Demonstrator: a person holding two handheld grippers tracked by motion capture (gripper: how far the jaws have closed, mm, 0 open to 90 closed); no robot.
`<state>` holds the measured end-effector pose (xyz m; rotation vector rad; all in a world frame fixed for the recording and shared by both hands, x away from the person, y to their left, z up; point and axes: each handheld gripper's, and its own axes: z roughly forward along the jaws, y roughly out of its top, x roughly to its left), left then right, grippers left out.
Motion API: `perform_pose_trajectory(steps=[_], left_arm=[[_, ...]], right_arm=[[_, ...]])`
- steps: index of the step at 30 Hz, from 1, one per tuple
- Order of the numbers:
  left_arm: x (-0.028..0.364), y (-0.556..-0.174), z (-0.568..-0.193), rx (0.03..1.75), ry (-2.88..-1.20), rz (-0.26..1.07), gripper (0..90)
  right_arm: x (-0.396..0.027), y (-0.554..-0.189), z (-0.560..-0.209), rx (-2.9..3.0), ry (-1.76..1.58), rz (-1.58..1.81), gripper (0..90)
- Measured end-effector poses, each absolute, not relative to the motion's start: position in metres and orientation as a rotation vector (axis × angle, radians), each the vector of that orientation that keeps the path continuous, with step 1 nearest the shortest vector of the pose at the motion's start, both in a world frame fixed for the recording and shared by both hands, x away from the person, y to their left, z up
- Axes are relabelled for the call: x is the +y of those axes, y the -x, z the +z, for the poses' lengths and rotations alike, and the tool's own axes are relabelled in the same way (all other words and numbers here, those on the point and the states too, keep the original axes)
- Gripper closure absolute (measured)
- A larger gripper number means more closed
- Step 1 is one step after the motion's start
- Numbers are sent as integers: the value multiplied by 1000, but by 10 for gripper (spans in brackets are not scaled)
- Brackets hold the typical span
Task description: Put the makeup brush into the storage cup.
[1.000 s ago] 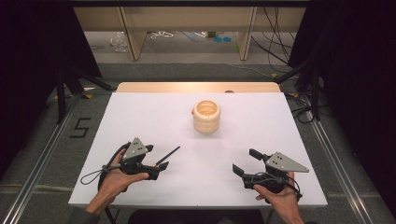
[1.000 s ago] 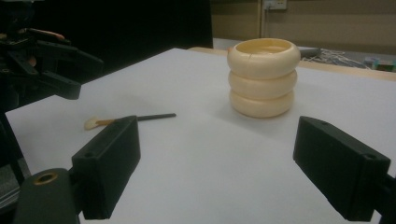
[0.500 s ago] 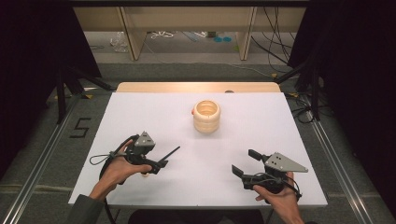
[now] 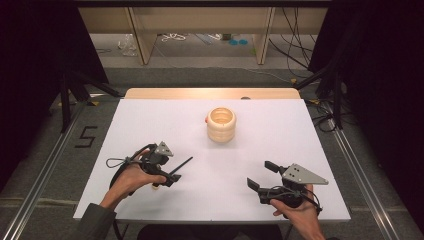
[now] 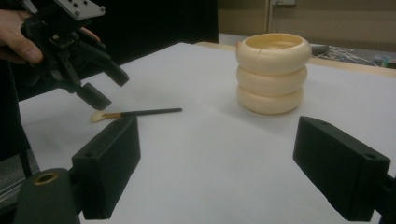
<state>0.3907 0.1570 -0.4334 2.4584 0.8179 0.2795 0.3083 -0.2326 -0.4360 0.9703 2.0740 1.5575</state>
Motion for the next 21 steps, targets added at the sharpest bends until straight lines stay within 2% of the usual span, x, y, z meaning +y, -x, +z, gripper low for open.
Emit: perform_pose_trajectory(steps=[21], left_arm=[[153,-406,-438,851,-2585,207,319]], right_arm=[[-230,-309,-438,2076,-964,1575,159]])
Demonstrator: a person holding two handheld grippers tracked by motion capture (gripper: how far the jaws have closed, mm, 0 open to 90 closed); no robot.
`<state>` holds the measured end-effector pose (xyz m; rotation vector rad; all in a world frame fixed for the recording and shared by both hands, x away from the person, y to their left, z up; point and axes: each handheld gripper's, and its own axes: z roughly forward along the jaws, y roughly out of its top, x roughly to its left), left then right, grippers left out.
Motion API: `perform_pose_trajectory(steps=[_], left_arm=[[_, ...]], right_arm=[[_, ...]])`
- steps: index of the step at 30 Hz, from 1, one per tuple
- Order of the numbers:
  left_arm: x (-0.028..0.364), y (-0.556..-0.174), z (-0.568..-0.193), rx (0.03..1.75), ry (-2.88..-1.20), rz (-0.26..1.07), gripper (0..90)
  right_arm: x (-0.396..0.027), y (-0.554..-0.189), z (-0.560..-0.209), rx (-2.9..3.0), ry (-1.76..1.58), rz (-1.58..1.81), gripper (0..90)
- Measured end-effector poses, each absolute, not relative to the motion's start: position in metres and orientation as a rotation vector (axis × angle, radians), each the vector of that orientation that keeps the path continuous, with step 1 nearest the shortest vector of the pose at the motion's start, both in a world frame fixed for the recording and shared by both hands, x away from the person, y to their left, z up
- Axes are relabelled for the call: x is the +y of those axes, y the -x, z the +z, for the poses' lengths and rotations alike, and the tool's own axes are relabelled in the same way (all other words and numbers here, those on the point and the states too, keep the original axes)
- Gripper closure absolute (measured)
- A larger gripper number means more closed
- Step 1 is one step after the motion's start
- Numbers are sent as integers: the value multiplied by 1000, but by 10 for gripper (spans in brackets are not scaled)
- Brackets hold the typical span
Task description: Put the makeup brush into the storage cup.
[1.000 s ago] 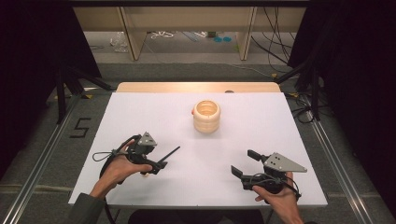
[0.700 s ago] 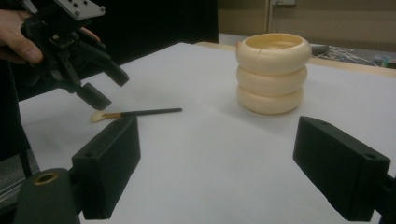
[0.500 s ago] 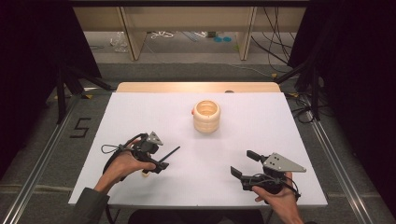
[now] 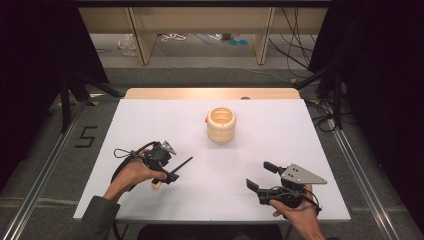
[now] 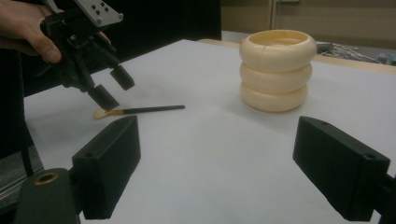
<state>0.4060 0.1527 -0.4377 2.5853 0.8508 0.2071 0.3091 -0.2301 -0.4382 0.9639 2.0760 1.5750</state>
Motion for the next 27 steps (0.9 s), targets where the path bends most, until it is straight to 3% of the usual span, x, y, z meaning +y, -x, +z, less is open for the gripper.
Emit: perform_pose_trajectory(steps=[16,27], left_arm=[[149,-419,-445,876,-2661,153,379],[152,-427,-450,908,-2681,114,471]], right_arm=[[-229,-309,-439,2080,-958,1601,160],[-228,-310,-440,2072,-955,1616,160]])
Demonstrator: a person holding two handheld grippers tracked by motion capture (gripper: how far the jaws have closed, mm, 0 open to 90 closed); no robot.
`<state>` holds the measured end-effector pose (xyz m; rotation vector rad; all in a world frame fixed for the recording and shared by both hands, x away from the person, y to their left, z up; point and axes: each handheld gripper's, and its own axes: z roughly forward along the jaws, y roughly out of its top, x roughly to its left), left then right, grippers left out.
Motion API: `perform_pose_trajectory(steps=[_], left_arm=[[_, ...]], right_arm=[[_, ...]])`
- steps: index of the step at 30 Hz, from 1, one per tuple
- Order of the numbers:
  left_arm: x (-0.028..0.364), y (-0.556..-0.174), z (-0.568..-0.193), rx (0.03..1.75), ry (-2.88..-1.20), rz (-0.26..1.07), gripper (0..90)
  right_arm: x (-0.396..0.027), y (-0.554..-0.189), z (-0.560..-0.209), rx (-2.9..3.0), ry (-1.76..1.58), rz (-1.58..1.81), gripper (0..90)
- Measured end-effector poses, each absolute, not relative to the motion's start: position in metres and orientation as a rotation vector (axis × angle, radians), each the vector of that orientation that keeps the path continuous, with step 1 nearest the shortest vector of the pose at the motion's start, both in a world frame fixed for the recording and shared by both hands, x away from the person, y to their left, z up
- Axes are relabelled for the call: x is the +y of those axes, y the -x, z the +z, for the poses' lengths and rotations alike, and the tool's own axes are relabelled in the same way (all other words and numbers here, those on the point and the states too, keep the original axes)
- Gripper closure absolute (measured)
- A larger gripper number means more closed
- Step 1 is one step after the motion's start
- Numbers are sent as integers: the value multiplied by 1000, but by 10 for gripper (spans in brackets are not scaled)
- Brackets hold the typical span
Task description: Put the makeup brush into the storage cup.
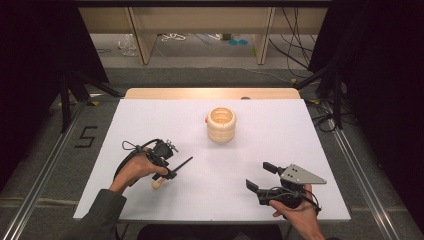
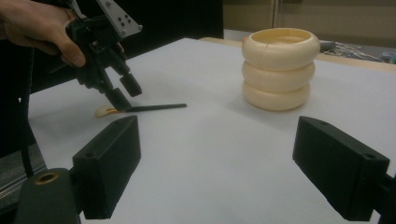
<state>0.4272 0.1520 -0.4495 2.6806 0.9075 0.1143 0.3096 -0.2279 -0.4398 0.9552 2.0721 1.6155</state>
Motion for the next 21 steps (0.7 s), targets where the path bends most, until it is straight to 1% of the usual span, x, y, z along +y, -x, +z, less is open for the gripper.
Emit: perform_pose_trajectory(steps=[8,21], left_arm=[[151,-430,-453,920,-2679,96,538],[151,-433,-455,923,-2703,85,594]], right_arm=[[-228,-310,-440,2074,-956,1615,160],[-228,-309,-440,2075,-952,1618,160]])
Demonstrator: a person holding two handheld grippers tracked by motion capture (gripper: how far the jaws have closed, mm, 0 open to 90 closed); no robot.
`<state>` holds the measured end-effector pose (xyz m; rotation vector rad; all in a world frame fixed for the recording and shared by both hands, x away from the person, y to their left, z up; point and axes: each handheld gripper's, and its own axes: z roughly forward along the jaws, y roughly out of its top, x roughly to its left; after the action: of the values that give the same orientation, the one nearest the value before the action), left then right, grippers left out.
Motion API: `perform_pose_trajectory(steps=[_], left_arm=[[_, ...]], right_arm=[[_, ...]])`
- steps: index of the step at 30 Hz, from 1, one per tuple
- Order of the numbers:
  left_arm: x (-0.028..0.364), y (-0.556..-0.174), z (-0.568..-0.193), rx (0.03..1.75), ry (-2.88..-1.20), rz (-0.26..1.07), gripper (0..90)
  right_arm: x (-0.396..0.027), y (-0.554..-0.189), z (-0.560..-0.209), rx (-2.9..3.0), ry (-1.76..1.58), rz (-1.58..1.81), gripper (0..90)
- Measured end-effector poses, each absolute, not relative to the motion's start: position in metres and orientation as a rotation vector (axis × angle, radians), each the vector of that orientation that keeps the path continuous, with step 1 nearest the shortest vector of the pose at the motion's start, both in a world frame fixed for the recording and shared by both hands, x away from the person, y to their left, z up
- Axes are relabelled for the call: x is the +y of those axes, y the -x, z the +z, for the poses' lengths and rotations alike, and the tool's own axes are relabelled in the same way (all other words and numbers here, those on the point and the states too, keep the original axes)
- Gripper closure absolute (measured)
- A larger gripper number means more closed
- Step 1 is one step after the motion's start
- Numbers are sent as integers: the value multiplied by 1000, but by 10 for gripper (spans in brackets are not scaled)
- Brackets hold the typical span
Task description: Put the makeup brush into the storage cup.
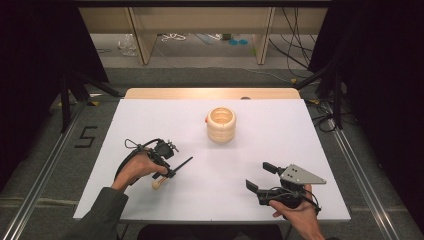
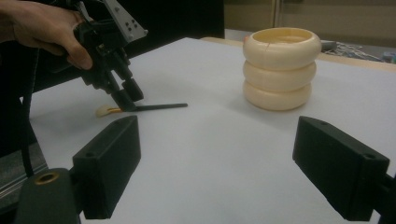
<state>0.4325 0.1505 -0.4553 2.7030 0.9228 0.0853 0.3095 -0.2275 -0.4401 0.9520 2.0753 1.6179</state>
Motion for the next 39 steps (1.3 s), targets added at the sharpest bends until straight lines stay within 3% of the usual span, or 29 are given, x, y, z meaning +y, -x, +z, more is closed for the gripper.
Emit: perform_pose_trajectory(steps=[39], left_arm=[[148,-439,-460,922,-2749,56,726]], right_arm=[[-227,-309,-440,2085,-946,1616,165]])
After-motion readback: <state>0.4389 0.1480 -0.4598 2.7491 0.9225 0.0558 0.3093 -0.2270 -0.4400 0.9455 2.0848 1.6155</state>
